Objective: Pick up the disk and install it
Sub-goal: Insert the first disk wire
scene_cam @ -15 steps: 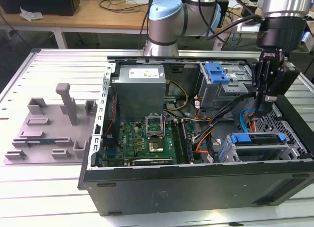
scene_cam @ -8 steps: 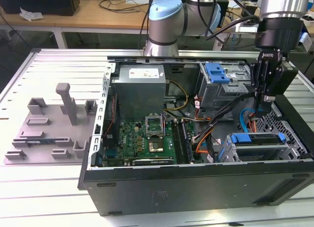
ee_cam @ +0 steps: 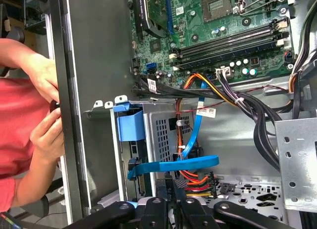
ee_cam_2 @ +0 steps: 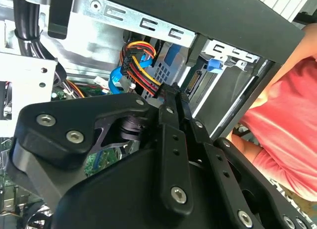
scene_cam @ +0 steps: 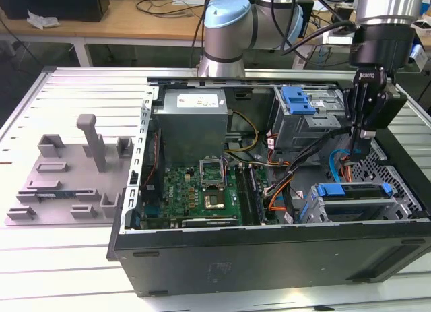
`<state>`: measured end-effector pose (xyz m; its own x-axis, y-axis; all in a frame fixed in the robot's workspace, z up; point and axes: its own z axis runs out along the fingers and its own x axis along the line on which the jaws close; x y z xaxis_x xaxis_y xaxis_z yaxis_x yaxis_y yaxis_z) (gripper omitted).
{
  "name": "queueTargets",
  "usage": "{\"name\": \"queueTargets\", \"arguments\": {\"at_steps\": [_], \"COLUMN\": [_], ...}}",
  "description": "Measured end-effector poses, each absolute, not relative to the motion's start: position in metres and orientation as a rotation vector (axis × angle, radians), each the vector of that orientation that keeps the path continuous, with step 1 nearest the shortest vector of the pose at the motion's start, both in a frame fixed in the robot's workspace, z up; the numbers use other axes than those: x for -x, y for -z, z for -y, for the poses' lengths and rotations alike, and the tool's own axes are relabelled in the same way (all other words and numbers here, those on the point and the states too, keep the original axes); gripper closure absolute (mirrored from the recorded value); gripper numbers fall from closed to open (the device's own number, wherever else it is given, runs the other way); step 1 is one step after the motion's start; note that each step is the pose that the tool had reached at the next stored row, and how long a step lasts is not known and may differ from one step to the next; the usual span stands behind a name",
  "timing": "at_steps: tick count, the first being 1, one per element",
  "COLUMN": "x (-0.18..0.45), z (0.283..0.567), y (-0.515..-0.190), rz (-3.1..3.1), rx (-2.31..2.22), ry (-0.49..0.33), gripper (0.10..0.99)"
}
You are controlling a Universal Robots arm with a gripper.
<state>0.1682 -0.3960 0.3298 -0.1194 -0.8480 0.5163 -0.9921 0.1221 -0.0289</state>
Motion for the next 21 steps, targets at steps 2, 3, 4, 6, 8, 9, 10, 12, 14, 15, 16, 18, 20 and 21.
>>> {"name": "queueTargets", "arguments": {"at_steps": [2,3,4,6,8,9,10,12,14,15,16,18,20,21], "x": [-0.168,-0.169,-0.169,-0.17,-0.17,-0.17,-0.17,-0.17,-0.17,-0.17,-0.17,-0.17,-0.17,-0.17], "z": [0.396,0.398,0.4,0.402,0.404,0.406,0.408,0.412,0.417,0.42,0.422,0.429,0.436,0.439], "y": [-0.33,-0.331,-0.332,-0.334,-0.335,-0.336,-0.338,-0.339,-0.34,-0.341,-0.341,-0.341,-0.342,-0.342], "rz": [2.034,2.038,2.042,2.052,2.062,2.071,2.081,2.086,2.091,2.095,2.098,2.109,2.125,2.132], "rx": [-1.784,-1.788,-1.792,-1.801,-1.81,-1.819,-1.828,-1.833,-1.837,-1.841,-1.844,-1.855,-1.869,-1.876], "ry": [-0.527,-0.521,-0.515,-0.5,-0.485,-0.471,-0.456,-0.447,-0.44,-0.433,-0.428,-0.41,-0.384,-0.373], "gripper": [0.922,0.922,0.922,0.922,0.922,0.922,0.922,0.922,0.922,0.922,0.922,0.922,0.922,0.922]}}
